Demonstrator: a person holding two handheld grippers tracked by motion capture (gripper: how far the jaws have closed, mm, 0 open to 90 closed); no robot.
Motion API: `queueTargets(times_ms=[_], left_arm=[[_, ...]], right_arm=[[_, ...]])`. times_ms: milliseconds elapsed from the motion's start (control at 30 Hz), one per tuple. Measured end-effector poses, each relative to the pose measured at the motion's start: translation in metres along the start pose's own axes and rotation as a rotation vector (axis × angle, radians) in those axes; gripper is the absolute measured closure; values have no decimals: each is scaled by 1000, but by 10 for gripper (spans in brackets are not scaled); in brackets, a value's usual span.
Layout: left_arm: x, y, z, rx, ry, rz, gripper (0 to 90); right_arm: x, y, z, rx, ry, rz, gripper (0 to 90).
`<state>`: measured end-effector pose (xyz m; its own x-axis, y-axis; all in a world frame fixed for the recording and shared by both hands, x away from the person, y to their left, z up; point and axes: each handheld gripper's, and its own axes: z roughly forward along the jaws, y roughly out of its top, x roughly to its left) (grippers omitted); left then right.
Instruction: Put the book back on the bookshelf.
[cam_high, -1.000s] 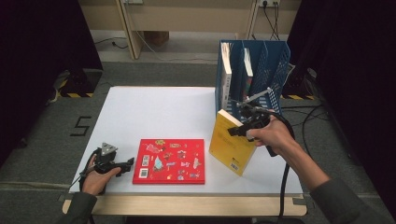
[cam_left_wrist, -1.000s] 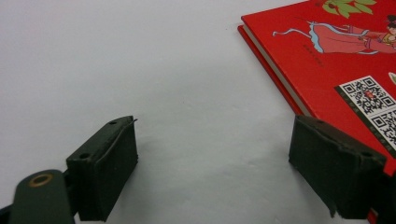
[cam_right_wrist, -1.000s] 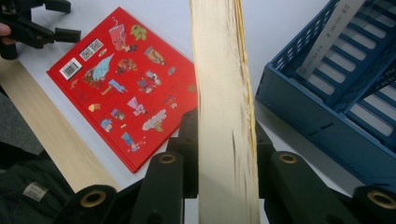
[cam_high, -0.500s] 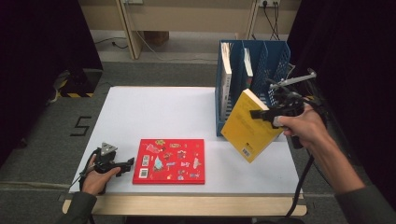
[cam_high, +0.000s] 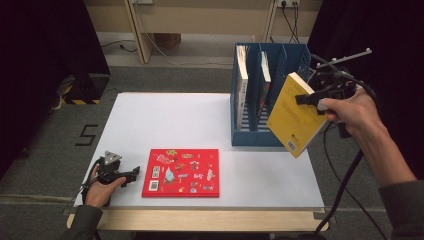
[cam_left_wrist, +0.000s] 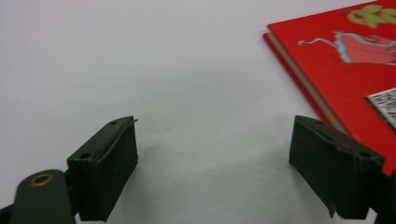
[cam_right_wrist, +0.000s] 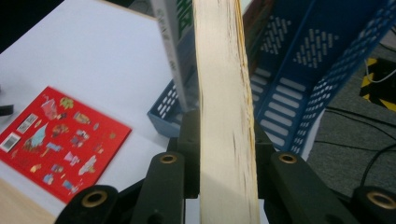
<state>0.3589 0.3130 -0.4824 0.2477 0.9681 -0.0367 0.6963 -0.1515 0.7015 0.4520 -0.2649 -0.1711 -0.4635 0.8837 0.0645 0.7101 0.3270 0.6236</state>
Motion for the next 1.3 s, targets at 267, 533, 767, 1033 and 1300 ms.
queueTargets(times_ms=[267,533,767,1033,1300], left_arm=[[3,1,-2,-12,-5,-16,149],[5,0,0,2,1,-18,142],[4,0,0,3,6,-13,144],[4,-1,0,1,9,-13,144],[4,0,0,3,6,-14,143]], right_arm=[[-17,20,13,-50,-30,60,751],[-29,40,40,-60,-67,106,750],[-34,57,59,-94,-78,152,749],[-36,74,78,-132,-85,192,745],[-42,83,102,-160,-82,265,741]])
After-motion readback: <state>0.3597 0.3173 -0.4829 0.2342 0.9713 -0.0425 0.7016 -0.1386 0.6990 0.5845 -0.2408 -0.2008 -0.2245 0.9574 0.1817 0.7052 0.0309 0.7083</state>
